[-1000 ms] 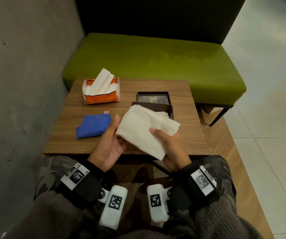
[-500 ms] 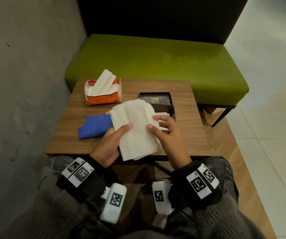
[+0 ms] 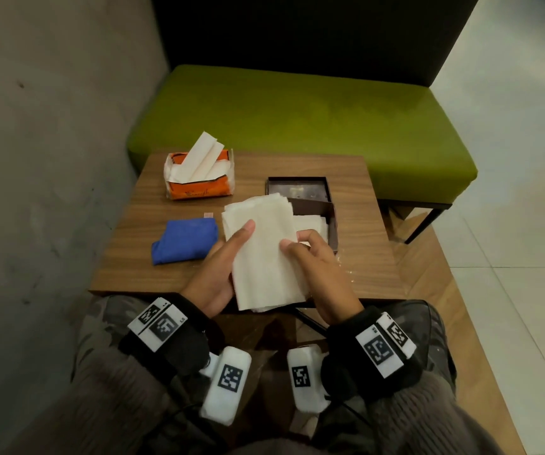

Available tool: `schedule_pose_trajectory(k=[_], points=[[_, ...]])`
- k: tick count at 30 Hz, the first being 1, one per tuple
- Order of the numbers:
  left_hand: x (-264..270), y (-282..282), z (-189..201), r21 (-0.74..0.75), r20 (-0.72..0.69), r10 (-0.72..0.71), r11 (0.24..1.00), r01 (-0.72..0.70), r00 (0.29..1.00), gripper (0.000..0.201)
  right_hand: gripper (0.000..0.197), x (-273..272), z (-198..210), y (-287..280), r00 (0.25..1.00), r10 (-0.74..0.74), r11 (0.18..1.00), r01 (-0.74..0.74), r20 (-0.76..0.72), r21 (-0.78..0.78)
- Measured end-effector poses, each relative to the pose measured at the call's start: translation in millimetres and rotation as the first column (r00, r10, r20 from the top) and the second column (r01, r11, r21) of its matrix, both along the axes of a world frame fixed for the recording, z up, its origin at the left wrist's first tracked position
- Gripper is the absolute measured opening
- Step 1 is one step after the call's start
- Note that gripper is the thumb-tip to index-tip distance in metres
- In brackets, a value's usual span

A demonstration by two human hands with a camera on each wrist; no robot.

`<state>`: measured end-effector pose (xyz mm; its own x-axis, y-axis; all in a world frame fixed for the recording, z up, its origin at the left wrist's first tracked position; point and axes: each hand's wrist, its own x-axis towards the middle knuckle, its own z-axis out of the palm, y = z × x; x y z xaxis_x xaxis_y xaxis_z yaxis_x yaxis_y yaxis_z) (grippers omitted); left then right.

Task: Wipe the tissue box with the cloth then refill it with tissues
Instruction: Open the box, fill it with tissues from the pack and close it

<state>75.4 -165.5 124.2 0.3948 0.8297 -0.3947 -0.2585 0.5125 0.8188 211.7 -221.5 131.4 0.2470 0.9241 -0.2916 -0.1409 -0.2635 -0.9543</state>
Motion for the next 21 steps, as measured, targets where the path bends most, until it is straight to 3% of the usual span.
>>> schedule_pose_trajectory(k=[2, 6, 10, 14, 18, 21], points=[[1.1, -2.0, -2.7, 0.023, -0.025, 0.021, 1.0, -0.021, 0.999, 0.051, 0.021, -2.9, -0.6, 1.0, 1.0, -0.022, 0.999, 0.022, -0.003, -0.023], [2.8, -2.5, -5.5, 0.138, -0.219, 0.046, 0.99, -0.016, 0.975, 0.041, 0.052, 1.3, -6.8, 5.9, 0.982, -0.078, 0.994, 0.063, -0.173, -0.091], [10.3, -4.7, -6.9, 0.28, -0.379, 0.059, 0.958, 0.054, 0.923, 0.035, 0.022, -5.6, -10.2, 5.8, 0.971, -0.058, 0.997, 0.044, -0.232, -0.063], [6.9, -1.4, -7.7, 0.152, -0.364, -0.02, 0.985, 0.08, 0.931, 0.028, 0.025, 0.0, -13.0, 4.8, 0.953, -0.025, 0.999, 0.009, -0.302, -0.054], [15.6, -4.4, -11.3, 0.147, -0.455, -0.187, 0.949, 0.28, 0.871, 0.05, 0.022, -5.5, -19.0, 6.2, 0.955, -0.076, 0.994, 0.05, -0.287, -0.099], [4.3, 6.7, -12.3, 0.035, -0.347, -0.271, 0.953, 0.301, 0.898, 0.062, 0.02, 12.5, -18.6, 9.3, 0.921, -0.143, 0.989, 0.119, -0.362, -0.089]])
